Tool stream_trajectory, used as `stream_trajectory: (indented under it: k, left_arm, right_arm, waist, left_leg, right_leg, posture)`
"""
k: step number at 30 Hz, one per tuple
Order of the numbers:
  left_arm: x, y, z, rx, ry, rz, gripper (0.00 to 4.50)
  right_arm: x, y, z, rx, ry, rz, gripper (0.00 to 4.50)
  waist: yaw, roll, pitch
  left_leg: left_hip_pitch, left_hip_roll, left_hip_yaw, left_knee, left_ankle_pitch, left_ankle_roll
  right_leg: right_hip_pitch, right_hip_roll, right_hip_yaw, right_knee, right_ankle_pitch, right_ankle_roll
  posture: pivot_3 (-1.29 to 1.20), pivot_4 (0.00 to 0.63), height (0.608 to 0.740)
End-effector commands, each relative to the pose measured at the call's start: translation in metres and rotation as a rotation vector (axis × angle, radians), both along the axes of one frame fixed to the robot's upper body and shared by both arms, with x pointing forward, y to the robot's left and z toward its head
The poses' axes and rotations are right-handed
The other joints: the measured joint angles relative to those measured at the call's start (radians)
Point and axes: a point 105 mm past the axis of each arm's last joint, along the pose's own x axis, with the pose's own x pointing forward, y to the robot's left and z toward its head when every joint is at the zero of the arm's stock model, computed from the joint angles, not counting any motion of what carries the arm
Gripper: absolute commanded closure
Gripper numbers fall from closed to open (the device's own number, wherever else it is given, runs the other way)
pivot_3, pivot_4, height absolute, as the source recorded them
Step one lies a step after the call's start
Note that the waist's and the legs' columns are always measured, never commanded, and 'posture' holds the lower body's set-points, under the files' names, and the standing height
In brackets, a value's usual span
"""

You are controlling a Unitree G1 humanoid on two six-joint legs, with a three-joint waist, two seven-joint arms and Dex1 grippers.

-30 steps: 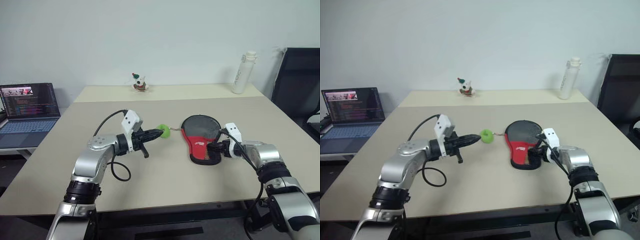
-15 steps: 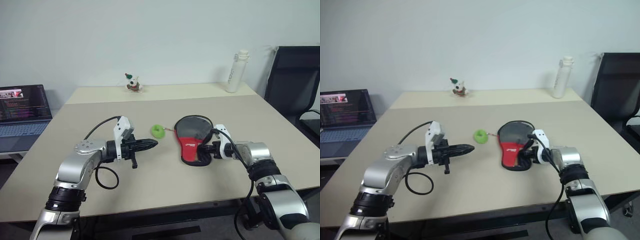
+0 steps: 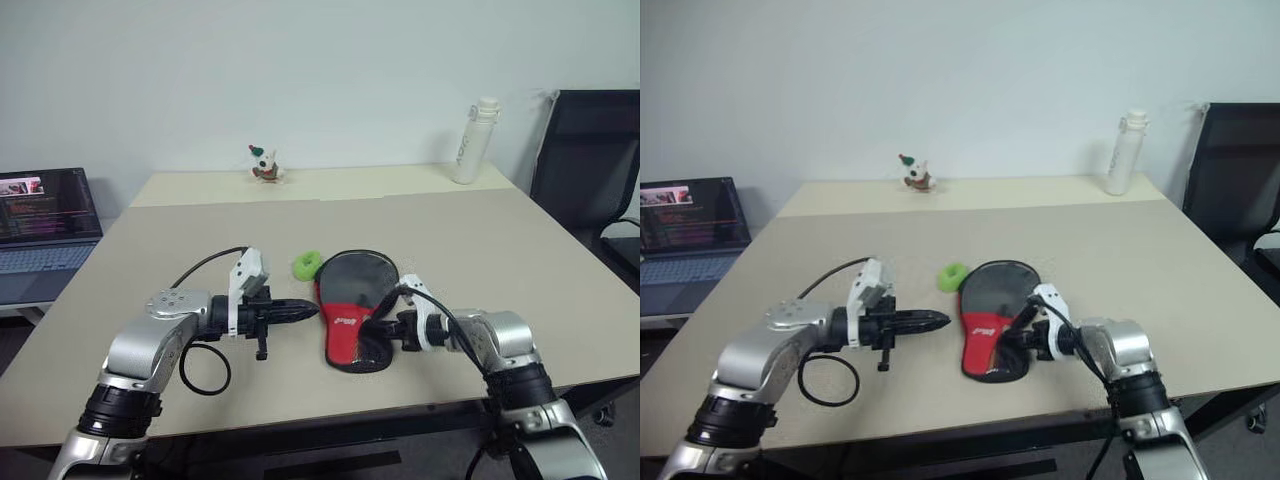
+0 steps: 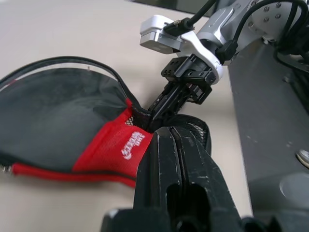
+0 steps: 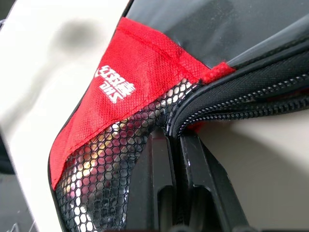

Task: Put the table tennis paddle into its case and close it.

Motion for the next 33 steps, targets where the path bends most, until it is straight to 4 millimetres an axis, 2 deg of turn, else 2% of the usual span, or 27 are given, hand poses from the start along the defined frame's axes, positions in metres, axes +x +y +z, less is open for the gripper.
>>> stream_trajectory:
  k: [1, 5, 12, 17, 22, 24, 27, 31, 33]
  left_arm:
    - [-0.010, -0.005, 0.007, 0.000, -0.026, -0.069, 4.50]
    - [-0.011, -0.004, 0.004, 0.014, -0.019, -0.077, 4.50]
    - [-0.010, -0.006, 0.001, 0.021, -0.016, -0.085, 4.50]
    - [-0.010, -0.006, 0.000, 0.026, -0.018, -0.086, 4.50]
    - [-0.010, -0.006, -0.001, 0.029, -0.022, -0.077, 4.50]
    - [-0.010, -0.006, -0.001, 0.029, -0.023, -0.074, 4.50]
    - [-0.010, -0.004, -0.002, 0.031, -0.024, -0.064, 4.50]
    - [-0.011, -0.003, -0.005, 0.026, -0.022, -0.050, 4.50]
    - [-0.012, -0.003, -0.006, 0.023, -0.020, -0.042, 4.50]
  right_arm:
    - [-0.022, 0.010, 0.006, 0.030, 0.019, 0.061, 4.49]
    - [-0.035, -0.007, 0.003, 0.009, 0.040, 0.020, 4.49]
    - [-0.031, -0.034, 0.005, -0.033, 0.030, -0.056, 4.49]
    - [-0.031, -0.034, 0.005, -0.028, 0.035, -0.062, 4.49]
    - [-0.030, -0.030, -0.004, -0.026, 0.056, -0.104, 4.49]
    - [-0.030, -0.031, -0.006, -0.031, 0.061, -0.130, 3.98]
    - [-0.042, -0.034, -0.007, -0.093, 0.026, -0.092, 3.16]
    - [-0.047, -0.034, 0.009, -0.130, -0.082, -0.067, 1.83]
    - [-0.046, -0.041, 0.017, -0.162, -0.137, -0.079, 1.18]
  waist:
    - [0.002, 0.000, 0.000]
    - [0.005, 0.000, 0.000]
    - [0.026, 0.000, 0.000]
    - [0.034, 0.000, 0.000]
    - [0.034, 0.000, 0.000]
    - [0.034, 0.000, 0.000]
    - [0.034, 0.000, 0.000]
    - [0.037, 0.000, 0.000]
    - [0.041, 0.000, 0.000]
  left_leg:
    - [0.000, 0.000, 0.000, 0.000, 0.000, 0.000]
    - [0.000, 0.000, 0.000, 0.000, 0.000, 0.000]
    - [0.000, -0.001, 0.000, 0.000, 0.000, 0.000]
    - [-0.001, -0.001, 0.000, 0.000, 0.000, 0.000]
    - [-0.001, -0.001, -0.001, 0.000, 0.000, 0.000]
    - [-0.001, 0.000, -0.001, 0.001, 0.000, 0.000]
    - [-0.001, 0.000, -0.001, 0.000, 0.000, 0.000]
    - [-0.001, -0.001, -0.002, 0.000, 0.000, 0.000]
    - [-0.002, -0.001, -0.002, 0.001, 0.000, 0.000]
  right_leg:
    - [0.000, 0.000, 0.000, 0.000, 0.000, 0.000]
    - [0.000, 0.000, -0.001, 0.000, -0.001, -0.001]
    - [0.000, 0.000, -0.001, -0.001, -0.001, -0.001]
    - [0.000, -0.001, -0.001, -0.002, -0.001, -0.001]
    - [0.000, -0.001, -0.002, -0.002, -0.001, -0.001]
    - [0.000, -0.001, -0.002, -0.002, -0.001, -0.001]
    - [0.000, -0.001, -0.002, -0.001, -0.001, -0.001]
    - [0.001, -0.001, -0.003, -0.003, -0.001, -0.001]
    - [0.001, -0.002, -0.003, -0.003, -0.001, -0.001]
  posture:
    - [0.00, 0.150, 0.740]
    - [0.00, 0.150, 0.740]
    - [0.00, 0.150, 0.740]
    - [0.00, 0.150, 0.740]
    - [0.00, 0.150, 0.740]
    - [0.00, 0.150, 0.740]
    - [0.00, 0.150, 0.740]
    - [0.00, 0.150, 0.740]
    - [0.00, 0.150, 0.740]
